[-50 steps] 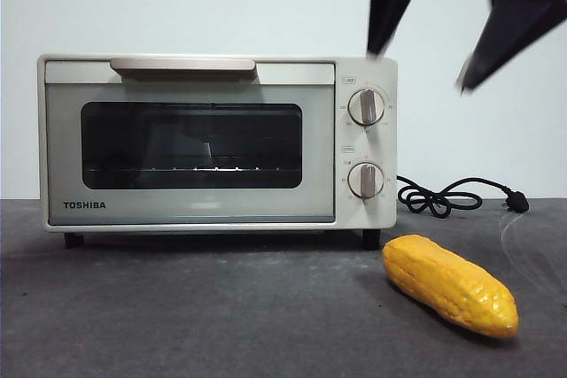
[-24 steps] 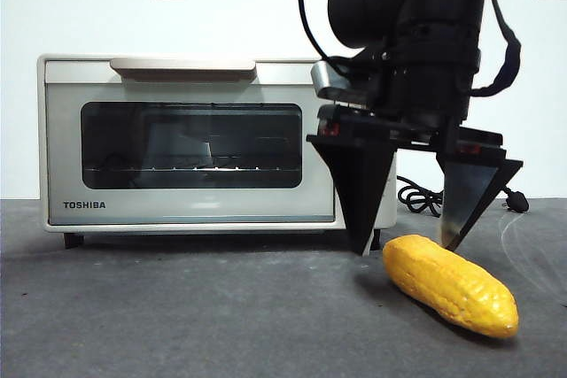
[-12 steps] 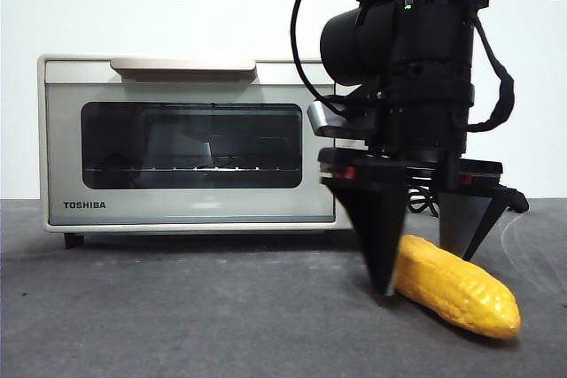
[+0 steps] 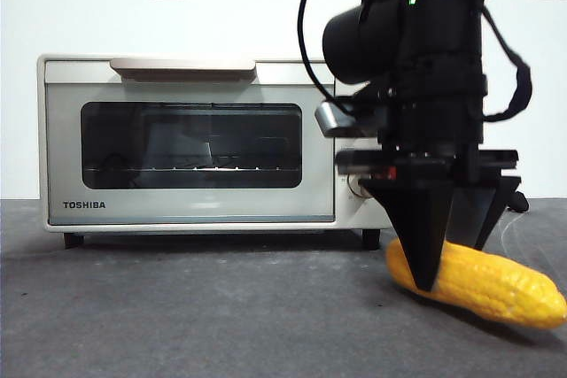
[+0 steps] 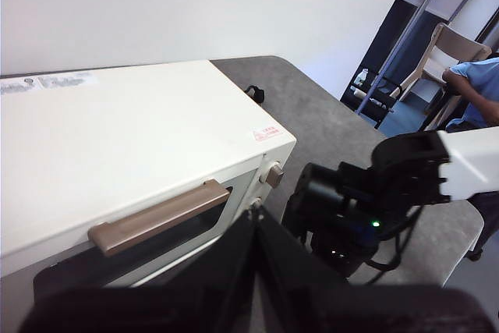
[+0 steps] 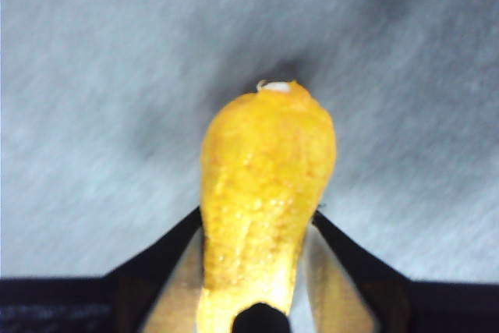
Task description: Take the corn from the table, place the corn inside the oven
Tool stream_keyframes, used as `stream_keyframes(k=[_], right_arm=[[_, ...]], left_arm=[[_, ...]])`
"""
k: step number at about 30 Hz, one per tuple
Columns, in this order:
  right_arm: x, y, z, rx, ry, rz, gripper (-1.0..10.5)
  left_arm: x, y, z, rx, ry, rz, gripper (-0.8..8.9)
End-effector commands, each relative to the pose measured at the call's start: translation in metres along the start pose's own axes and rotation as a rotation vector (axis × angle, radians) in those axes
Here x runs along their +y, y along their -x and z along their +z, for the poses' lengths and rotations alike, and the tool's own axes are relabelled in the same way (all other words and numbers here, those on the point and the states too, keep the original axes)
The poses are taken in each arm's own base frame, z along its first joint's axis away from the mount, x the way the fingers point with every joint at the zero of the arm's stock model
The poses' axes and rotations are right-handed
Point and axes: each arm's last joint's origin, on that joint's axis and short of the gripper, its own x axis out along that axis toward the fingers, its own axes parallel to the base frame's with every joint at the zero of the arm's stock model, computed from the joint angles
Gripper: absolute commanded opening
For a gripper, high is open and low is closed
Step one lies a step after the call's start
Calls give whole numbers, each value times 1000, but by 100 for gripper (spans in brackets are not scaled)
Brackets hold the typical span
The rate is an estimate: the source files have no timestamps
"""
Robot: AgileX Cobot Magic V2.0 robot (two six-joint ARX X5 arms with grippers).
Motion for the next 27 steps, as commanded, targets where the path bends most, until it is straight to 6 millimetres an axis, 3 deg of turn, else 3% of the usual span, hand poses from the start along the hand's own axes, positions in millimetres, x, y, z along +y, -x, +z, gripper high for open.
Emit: stream_keyframes(k=[1,12,20,27], right_arm=[[10,20,-9,-62,37,27,-15],[40,123,-61,-452,102,191,-15],[35,187,-105,-710,98,278,-15],[28,222,-124,-841,99,309,-15]], left_arm=[[3,-5,2,10,-7,-8,-5],[27,-40,8,50,20,-17,-5],[33,-81,7,87,-1,37,-5],[30,-121,-3,152,-61,179,-5]])
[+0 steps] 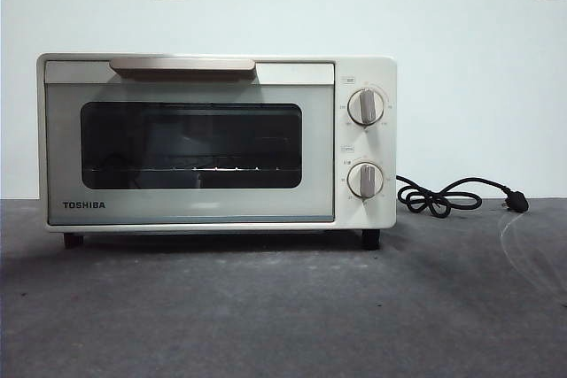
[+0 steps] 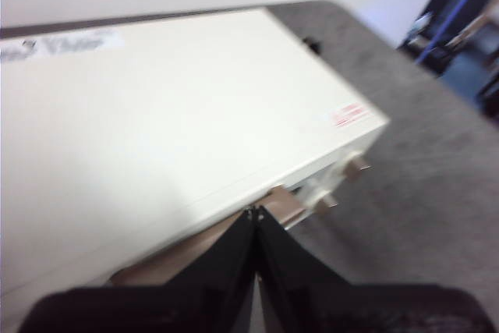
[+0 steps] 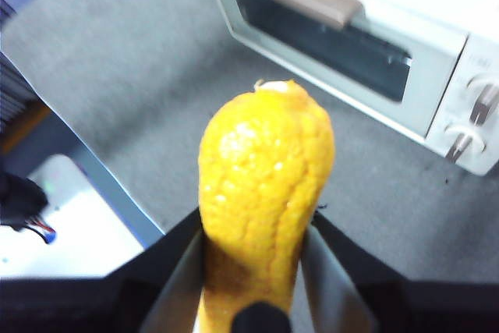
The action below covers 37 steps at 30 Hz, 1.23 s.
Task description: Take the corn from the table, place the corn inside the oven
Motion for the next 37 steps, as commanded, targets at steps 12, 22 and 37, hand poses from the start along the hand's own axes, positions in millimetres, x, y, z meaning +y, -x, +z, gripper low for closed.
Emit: stream_keyframes(k=[12,22,37], right_arm=[[2,8,6,-35,-7,11,-15],[2,8,6,-35,-6,11,-12],[2,8,6,-35,7,11,-12]], left_arm=[[-7,-54,-16,134,-115,170,-6],[-3,-68,-21,180,-108,174,-6],[3,-85,-43,371,-79,187,-5]])
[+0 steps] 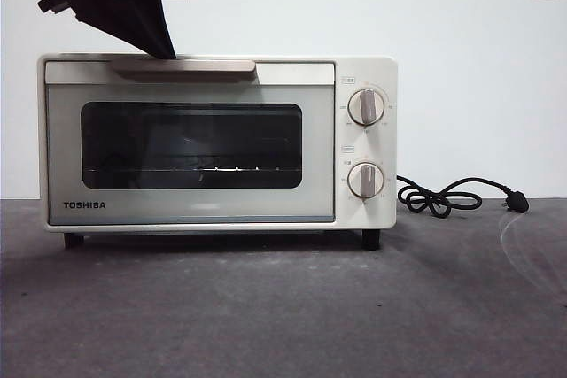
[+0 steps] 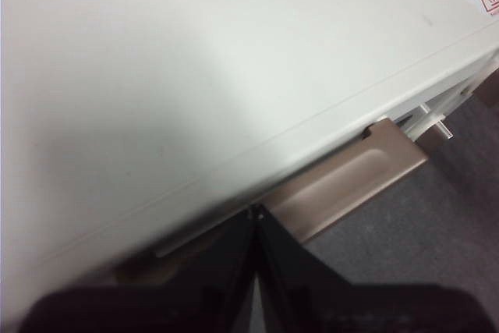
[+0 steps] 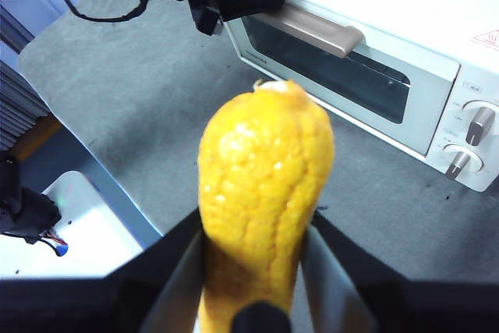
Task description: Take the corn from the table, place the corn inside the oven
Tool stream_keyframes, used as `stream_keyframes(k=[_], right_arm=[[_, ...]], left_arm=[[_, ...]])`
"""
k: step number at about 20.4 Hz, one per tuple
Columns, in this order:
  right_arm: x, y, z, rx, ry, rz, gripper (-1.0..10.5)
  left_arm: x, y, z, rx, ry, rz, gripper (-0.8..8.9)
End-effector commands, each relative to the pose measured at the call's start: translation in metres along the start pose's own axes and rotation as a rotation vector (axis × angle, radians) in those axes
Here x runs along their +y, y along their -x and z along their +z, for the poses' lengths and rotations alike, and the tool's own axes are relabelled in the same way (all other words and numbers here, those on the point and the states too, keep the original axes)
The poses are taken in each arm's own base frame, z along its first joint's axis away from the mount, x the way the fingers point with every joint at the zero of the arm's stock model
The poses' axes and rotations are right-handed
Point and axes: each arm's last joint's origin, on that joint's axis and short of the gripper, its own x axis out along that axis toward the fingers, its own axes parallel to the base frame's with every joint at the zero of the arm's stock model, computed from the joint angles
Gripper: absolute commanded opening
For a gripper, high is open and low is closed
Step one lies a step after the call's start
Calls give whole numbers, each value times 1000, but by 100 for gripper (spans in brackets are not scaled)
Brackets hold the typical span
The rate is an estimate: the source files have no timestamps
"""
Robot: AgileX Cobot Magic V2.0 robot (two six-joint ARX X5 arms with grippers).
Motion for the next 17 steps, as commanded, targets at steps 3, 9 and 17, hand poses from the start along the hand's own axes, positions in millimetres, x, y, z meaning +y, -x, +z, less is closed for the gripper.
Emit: stream_keyframes(k=[3,9,17], right_arm=[[1,0,1,-4,13,5,-12],[1,0,1,-5,18,5,-12],[1,0,1,-6,20,5,-12]], left_arm=[[-3,-14,-20,166,-11,-2,-5],[-9,-13,-28,252,-23,-15,-5],[-22,-10,-39,363,-55,-41,-5]])
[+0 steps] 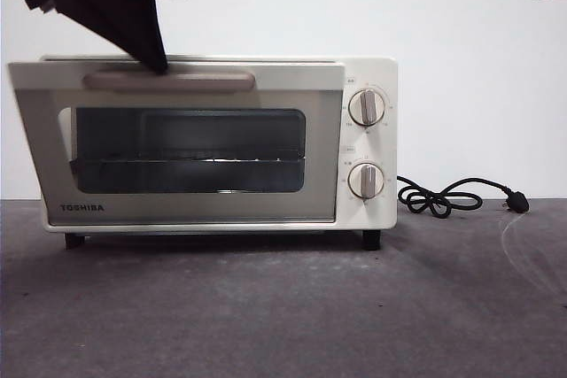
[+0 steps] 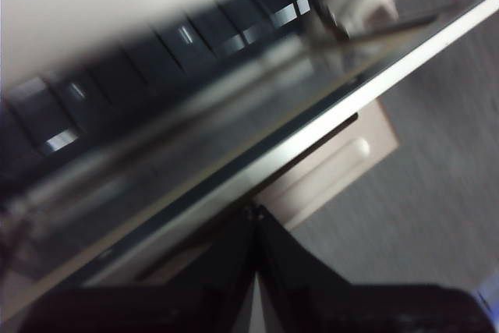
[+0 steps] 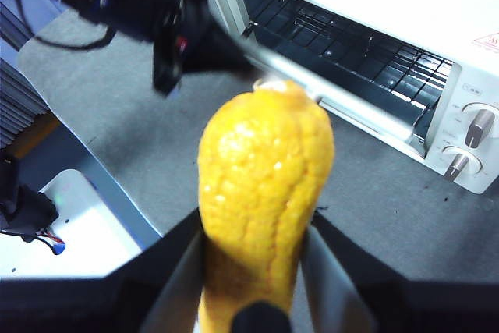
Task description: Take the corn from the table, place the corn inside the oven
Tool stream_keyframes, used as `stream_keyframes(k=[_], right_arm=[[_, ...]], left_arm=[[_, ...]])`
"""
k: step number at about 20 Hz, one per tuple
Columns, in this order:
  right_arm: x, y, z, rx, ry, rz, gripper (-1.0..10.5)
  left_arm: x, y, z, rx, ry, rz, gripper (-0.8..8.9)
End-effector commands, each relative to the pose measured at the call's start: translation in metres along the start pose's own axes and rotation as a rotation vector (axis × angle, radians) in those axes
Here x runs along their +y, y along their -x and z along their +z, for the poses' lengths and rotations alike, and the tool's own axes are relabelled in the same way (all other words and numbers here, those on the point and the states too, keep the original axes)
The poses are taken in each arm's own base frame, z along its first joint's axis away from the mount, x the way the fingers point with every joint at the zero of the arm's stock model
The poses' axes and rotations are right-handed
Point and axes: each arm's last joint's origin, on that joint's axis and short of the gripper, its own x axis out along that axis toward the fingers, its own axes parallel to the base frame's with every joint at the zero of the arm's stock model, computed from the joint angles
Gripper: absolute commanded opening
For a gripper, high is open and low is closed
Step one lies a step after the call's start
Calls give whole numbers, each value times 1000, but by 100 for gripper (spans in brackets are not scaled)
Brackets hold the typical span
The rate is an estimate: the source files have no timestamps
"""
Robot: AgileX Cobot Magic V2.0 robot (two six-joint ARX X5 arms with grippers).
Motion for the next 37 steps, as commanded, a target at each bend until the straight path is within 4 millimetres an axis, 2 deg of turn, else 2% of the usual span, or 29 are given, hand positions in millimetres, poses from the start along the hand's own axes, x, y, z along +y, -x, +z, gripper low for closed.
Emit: stream_keyframes(k=[1,8,13,17,21,25,28,37], right_arm=[[1,0,1,-6,10,5,-12],[1,0,1,-5,16,5,-12],[1,-1,1,-5,34,6,-12],[1,-1,3,-22,42,8,-12],[3,-4,7,-50,82,45,-12],[7,-20,16,-74,157,145,-12],[16,-40,24,-106,215,190,-12],[50,-78,30,-187,451,104,-12]], left_arm=[[1,-21,-12,117,-10,29,-5],[-15,-21,-19,186,-33,4,-5],[-40,-10,-27,204,-96,-41,-5],[-58,23,-29,46,-127,-99,-5],[-57,67,-32,-180,-121,-38,-5],[-51,114,-42,-401,-105,-20,-5],[-44,149,-59,-534,-95,-38,-5],[-24,193,-109,-625,-31,130,-6]])
